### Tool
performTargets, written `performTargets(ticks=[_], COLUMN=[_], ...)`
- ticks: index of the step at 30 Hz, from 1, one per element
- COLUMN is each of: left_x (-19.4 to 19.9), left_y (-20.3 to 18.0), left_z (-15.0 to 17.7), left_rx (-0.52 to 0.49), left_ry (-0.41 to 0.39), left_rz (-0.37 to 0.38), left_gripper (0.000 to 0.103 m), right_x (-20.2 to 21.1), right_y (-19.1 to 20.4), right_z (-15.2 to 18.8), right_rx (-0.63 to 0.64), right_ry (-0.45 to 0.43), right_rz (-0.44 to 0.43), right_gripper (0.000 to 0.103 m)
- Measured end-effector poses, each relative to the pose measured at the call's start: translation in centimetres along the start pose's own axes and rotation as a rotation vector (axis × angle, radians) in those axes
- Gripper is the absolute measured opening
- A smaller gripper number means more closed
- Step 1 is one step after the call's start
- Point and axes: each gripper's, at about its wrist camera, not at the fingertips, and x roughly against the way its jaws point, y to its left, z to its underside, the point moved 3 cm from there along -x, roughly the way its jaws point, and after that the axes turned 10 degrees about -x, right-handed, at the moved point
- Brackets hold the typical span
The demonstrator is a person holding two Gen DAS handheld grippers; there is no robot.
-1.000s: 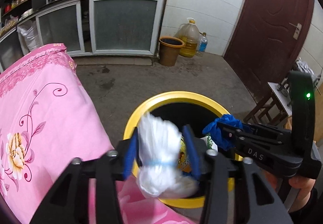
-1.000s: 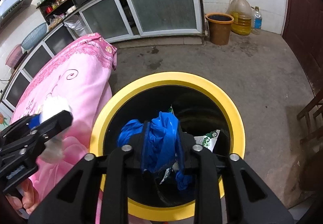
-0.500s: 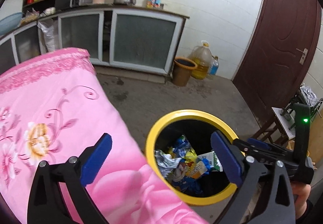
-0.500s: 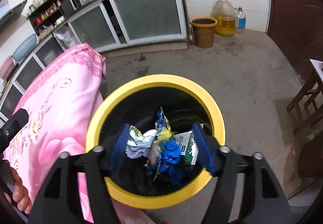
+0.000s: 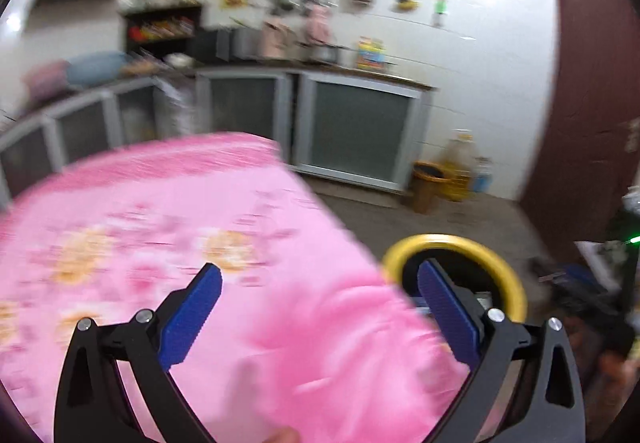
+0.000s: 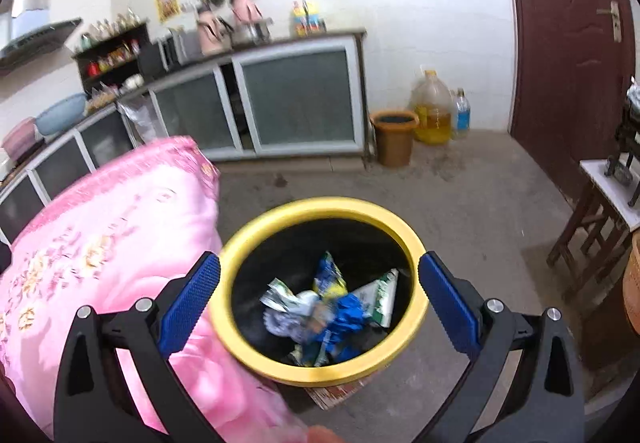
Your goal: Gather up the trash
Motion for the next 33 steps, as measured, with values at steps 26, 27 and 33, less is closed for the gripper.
performTargets(ticks=[26, 27, 33], left_x=[17.0, 16.8, 15.8], left_y=[11.1, 11.0, 10.3], left_z=[15.2, 15.8, 17.7], left_rx=[0.264, 0.261, 0.265], left_ry=[-0.054, -0.036, 0.018], left_rz=[-0.346, -0.355, -0.338], left_gripper=[0.095, 0.095, 0.095], right_x=[16.4, 16.4, 16.1], right_y=[9.8, 9.9, 11.0], right_z=[10.5, 11.0, 12.6], right_rx=[0.16, 0.164, 0.2], right_ry=[-0.297, -0.29, -0.266], right_rz=[-0.078, -0.081, -0.092], right_gripper=[0.095, 0.095, 0.095])
